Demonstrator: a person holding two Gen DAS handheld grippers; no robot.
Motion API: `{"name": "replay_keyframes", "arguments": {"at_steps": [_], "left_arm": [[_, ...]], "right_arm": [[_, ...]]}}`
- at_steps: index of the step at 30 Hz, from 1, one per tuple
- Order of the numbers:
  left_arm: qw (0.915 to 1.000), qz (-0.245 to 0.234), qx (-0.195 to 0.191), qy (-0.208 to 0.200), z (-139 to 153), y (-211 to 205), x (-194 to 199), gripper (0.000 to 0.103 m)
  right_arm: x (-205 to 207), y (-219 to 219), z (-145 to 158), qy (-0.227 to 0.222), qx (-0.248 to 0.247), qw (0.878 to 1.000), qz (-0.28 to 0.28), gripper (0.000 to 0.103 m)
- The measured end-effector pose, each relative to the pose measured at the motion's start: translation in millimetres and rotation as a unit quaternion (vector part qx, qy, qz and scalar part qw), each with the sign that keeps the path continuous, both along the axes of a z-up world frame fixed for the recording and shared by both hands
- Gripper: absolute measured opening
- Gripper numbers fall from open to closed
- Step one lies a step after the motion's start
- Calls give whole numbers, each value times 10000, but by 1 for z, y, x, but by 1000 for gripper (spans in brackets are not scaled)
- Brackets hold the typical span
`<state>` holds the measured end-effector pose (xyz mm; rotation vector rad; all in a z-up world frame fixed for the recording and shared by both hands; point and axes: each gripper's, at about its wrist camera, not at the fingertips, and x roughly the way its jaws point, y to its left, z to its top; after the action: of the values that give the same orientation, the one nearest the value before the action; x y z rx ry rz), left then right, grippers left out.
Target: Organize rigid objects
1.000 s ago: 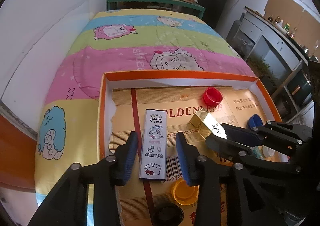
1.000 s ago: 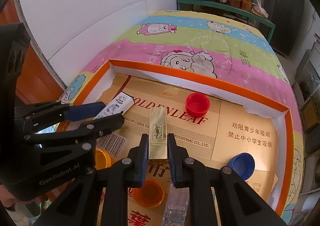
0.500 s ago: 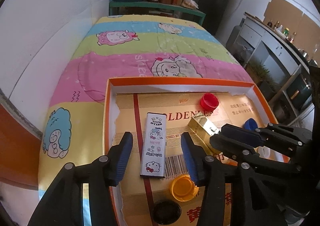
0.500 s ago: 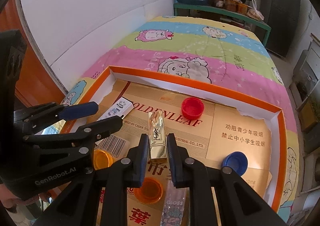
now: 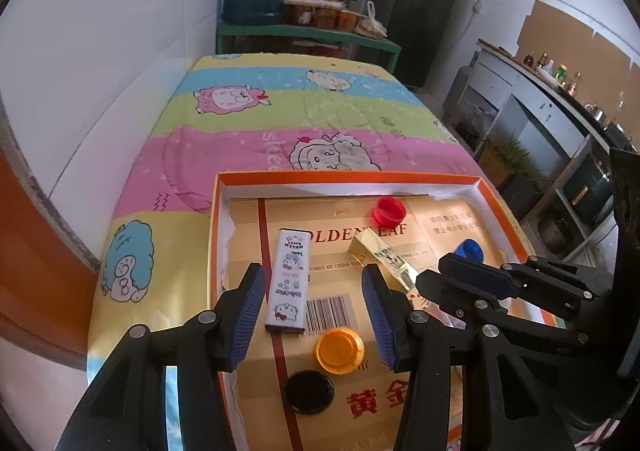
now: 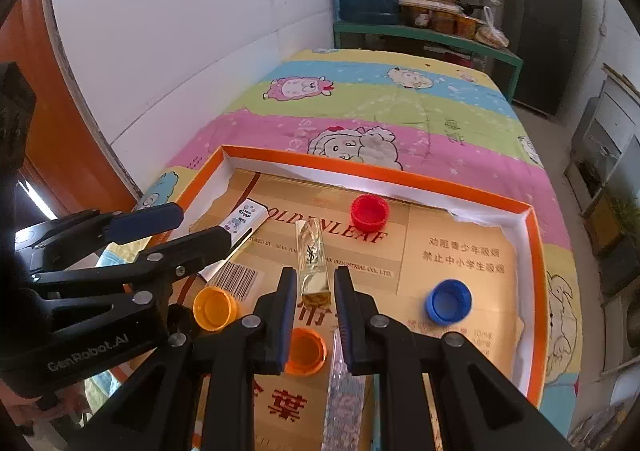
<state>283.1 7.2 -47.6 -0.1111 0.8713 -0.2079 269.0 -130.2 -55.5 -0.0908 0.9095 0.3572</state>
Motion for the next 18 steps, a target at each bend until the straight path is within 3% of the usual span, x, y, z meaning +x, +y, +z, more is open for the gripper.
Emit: {"name": "replay_keyframes", "arguments": {"at_steps": [18], "left_arm": [[9994,57,-70,-321,32,-4,-68,52]], "right_arm": [[-57,-14,26,-264,107,9991,-305,19]]}}
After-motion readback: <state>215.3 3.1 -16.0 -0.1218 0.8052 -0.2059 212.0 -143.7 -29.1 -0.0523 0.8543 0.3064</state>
